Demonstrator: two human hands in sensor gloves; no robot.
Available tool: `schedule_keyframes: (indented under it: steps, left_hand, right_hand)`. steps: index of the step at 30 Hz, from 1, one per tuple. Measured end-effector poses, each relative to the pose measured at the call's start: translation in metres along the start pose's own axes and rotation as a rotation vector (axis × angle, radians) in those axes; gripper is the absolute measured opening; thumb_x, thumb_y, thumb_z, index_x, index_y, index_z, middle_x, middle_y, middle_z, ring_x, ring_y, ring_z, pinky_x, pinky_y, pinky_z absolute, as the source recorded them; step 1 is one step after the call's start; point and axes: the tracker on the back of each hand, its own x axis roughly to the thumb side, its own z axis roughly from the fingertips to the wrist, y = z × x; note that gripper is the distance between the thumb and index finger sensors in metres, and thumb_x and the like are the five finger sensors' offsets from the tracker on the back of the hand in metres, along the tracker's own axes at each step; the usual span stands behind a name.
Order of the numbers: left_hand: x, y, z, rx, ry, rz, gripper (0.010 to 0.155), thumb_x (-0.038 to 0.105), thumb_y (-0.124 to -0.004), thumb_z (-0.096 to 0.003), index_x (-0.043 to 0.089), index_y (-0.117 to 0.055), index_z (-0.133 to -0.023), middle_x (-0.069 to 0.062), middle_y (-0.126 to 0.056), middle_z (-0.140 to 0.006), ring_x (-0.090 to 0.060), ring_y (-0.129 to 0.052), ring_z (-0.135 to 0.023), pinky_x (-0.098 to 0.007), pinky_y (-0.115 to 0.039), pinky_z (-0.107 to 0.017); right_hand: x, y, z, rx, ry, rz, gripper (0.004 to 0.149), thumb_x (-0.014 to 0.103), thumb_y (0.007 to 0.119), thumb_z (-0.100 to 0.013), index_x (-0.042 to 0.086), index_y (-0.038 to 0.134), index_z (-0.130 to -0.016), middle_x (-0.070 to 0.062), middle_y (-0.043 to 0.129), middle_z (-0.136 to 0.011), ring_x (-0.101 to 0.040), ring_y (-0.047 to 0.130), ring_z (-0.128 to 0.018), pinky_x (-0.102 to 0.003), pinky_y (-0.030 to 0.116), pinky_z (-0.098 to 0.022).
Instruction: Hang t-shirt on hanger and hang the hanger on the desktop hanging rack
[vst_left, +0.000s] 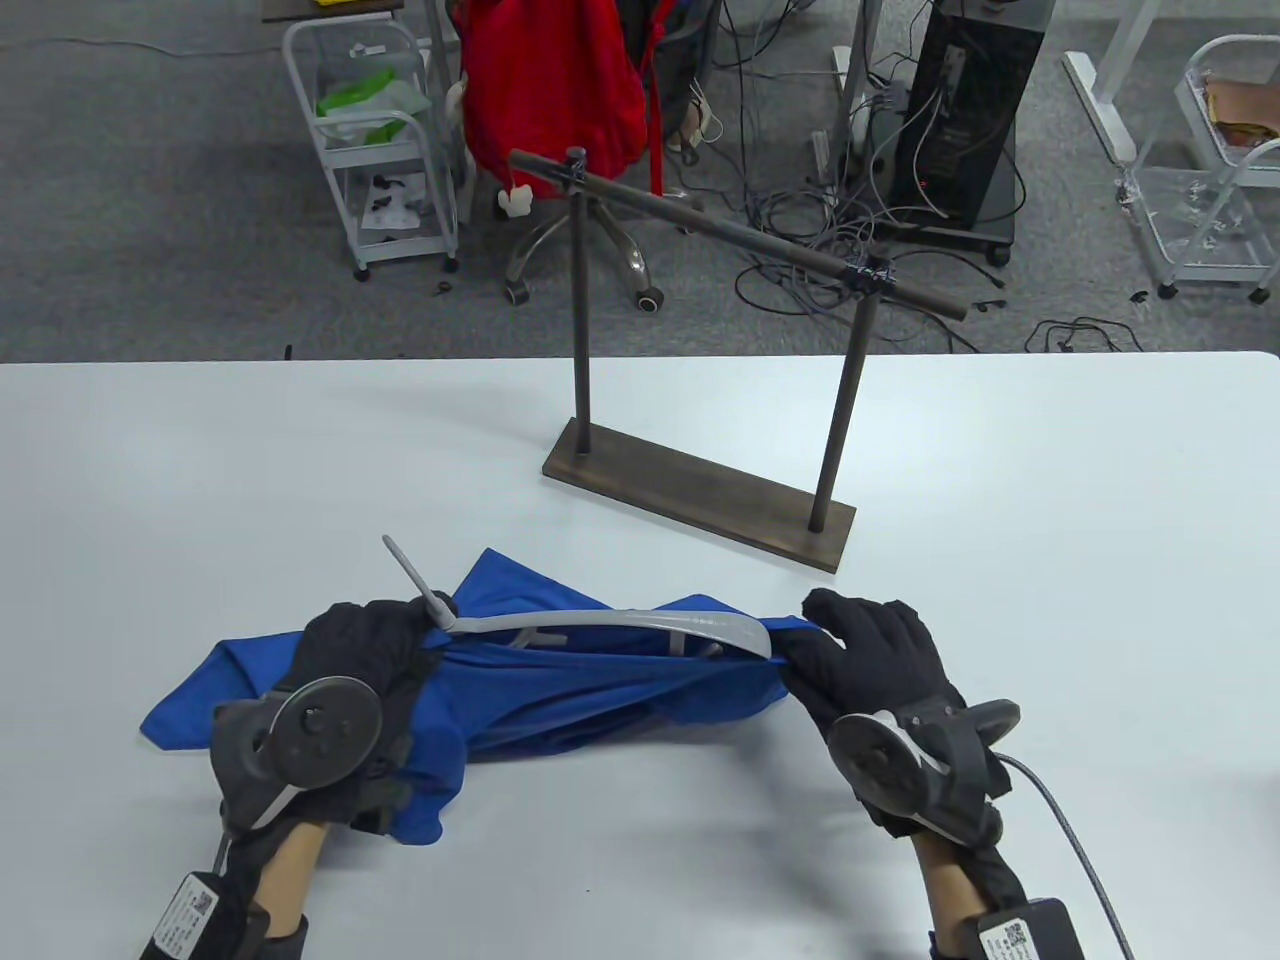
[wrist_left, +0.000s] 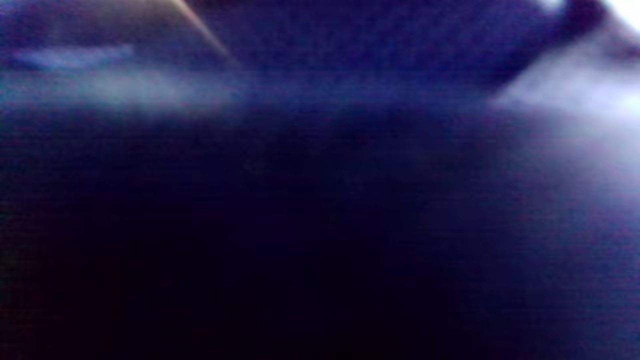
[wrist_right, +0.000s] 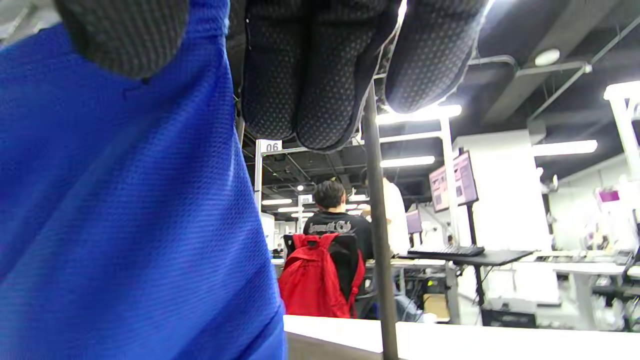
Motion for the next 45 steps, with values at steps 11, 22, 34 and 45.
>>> schedule_keyframes:
  steps: [11,22,34,45]
  left_hand:
    - [0.015,0.001,0.004,0.083,-0.005,-0.095,0.056,0.051,-0.065,-0.0422,0.053,-0.065,-0.099,0.021,-0.089,-0.078,-0.009,-0.094,-0.060,-0.043,-0.074,-0.074]
    - [0.029,-0.006,0.010,0.107,-0.069,-0.231,0.056,0.050,-0.065,-0.0425,0.055,-0.064,-0.099,0.020,-0.086,-0.080,-0.010,-0.091,-0.062,-0.044,-0.072,-0.075]
    - [0.029,-0.015,0.011,0.049,-0.067,-0.146,0.056,0.051,-0.065,-0.0428,0.056,-0.064,-0.099,0.021,-0.084,-0.082,-0.009,-0.091,-0.064,-0.043,-0.072,-0.075]
    - [0.033,-0.015,0.013,0.026,-0.088,-0.108,0.056,0.051,-0.066,-0.0425,0.057,-0.064,-0.098,0.022,-0.084,-0.082,-0.009,-0.091,-0.064,-0.043,-0.072,-0.076]
  right_hand:
    - [0.012,0.001,0.000,-0.039,0.017,0.202,0.041,0.048,0.074,-0.045,0.043,0.080,-0.085,0.003,0.091,-0.090,-0.022,0.097,-0.081,-0.055,0.076,-0.069]
    - [0.020,0.006,0.003,0.032,-0.019,0.173,0.047,0.047,0.074,-0.045,0.037,0.077,-0.091,0.004,0.090,-0.093,-0.022,0.096,-0.084,-0.054,0.076,-0.070]
    - [0.028,0.006,0.011,0.172,-0.088,-0.192,0.050,0.050,0.077,-0.042,0.047,0.072,-0.092,0.011,0.075,-0.108,-0.018,0.082,-0.102,-0.056,0.066,-0.080]
    - [0.012,0.013,0.007,0.247,-0.042,-0.202,0.064,0.050,0.075,-0.045,0.036,0.058,-0.105,0.006,0.074,-0.108,-0.023,0.081,-0.100,-0.058,0.066,-0.077]
